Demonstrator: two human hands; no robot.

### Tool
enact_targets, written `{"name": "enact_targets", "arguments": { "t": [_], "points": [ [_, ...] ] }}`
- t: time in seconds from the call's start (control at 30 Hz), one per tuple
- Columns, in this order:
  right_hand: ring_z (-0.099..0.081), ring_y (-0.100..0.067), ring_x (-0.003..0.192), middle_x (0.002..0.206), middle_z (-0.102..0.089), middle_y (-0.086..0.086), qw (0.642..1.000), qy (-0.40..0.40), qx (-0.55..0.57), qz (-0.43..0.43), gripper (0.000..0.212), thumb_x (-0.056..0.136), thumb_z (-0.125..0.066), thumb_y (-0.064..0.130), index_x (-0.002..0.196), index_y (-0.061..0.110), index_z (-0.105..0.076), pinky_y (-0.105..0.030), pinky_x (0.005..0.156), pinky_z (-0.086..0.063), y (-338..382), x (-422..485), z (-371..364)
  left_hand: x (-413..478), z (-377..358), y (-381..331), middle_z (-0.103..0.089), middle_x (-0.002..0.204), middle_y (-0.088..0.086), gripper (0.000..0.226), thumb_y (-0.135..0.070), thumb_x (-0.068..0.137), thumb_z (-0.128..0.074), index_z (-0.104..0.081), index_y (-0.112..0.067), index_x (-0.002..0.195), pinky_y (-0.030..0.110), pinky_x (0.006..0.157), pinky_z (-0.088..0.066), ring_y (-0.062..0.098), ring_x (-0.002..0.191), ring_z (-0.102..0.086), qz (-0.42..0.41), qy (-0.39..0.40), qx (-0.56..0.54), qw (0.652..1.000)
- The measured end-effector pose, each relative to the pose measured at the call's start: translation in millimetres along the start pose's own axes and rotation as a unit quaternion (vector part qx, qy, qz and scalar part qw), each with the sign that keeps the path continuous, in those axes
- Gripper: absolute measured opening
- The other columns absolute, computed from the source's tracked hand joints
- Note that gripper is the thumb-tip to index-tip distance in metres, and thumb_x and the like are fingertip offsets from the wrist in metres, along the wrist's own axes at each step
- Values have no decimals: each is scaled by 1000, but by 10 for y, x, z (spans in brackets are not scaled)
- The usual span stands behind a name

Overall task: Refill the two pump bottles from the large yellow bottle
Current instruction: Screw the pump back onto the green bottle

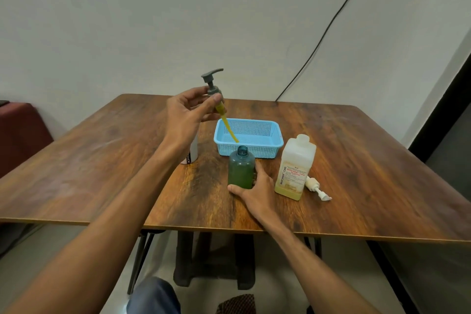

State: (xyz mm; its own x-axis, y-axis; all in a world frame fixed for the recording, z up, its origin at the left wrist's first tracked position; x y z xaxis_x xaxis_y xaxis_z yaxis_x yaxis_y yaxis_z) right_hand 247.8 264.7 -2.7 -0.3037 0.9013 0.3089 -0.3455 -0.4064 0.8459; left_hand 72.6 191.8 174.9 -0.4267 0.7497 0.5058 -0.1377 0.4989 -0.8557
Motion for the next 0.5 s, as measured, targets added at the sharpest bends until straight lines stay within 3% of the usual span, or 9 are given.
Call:
{"name": "enact_targets", "arguments": {
  "t": [0.13, 0.27, 0.5],
  "points": [
    [-55, -9, 115, 117, -49, 24, 1000, 8, -4, 0, 87, 61, -90, 39, 135, 34, -46, -34, 94, -54, 21, 25, 14, -18, -119, 47, -76, 100, 17, 35, -14, 89, -71, -66, 3, 119, 34, 75, -62, 29, 88, -75, 15, 4, 22, 1000],
    [-53, -4, 110, 111, -45, 30, 1000, 9, -2, -1, 85, 60, -92, 36, 134, 32, -48, -22, 87, -50, 36, 35, 37, -38, -190, 162, -76, 100, 15, 36, -17, 87, -74, -67, 1, 117, 43, 80, -62, 29, 89, -76, 34, 14, 39, 999],
    [-56, -7, 113, 118, -57, 19, 1000, 13, 9, -3, 83, 61, -92, 33, 133, 30, -50, -29, 93, -53, 28, 43, 23, -237, -347, 500, -78, 100, 5, 55, -35, 74, -80, -68, -3, 117, 34, 85, -61, 15, 93, -75, 53, 42, 128, 989]
  ]
}}
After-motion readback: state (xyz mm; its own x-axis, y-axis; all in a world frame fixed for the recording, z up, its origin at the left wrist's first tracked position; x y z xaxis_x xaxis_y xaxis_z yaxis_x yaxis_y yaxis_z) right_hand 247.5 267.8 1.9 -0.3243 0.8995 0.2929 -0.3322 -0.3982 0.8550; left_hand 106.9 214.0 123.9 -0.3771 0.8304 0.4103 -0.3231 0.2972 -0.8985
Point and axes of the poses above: each hand's wrist, its own x-axis towards the middle knuckle, its own z-axis out of the back of the hand, y = z × x, the point moved 8 cm from there along x, towards the middle knuckle
